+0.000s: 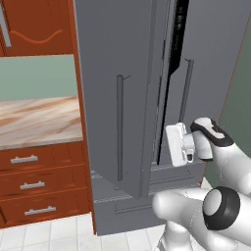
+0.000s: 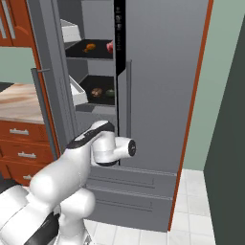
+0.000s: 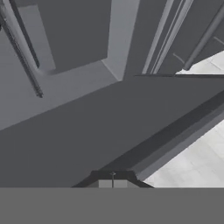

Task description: Gather the squash and potato from the fridge and place them on a tray on the dining counter. Then gather the chicken drumstick and steak from the fridge and place them on the other tray.

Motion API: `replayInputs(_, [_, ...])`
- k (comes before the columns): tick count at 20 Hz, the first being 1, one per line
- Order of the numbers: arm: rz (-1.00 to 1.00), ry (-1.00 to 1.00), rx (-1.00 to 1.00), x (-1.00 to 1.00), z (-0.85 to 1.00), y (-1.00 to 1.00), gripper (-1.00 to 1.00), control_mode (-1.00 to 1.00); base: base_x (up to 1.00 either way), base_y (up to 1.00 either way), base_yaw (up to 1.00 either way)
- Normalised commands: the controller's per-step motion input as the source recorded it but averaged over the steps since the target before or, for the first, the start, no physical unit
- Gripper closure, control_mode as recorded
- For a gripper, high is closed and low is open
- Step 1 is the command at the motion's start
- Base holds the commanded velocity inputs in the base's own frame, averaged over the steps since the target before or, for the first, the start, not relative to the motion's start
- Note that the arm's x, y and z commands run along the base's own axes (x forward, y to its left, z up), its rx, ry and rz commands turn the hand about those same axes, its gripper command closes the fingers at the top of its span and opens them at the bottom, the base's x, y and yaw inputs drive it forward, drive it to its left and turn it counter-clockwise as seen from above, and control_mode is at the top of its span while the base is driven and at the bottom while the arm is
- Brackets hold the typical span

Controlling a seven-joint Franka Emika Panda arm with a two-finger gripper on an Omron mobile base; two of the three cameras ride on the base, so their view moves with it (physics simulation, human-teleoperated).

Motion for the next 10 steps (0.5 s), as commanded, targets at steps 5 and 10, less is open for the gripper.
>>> replayInputs(5, [0.04,-0.03,0.11,0.12,-0.11,0.15,1.00,-1.00,0.00,0.00,0.00])
replayInputs(10, [0.05,-0.02,0.07,0.09,-0.10,0.32,1.00,-1.00,0.00,0.00,0.00])
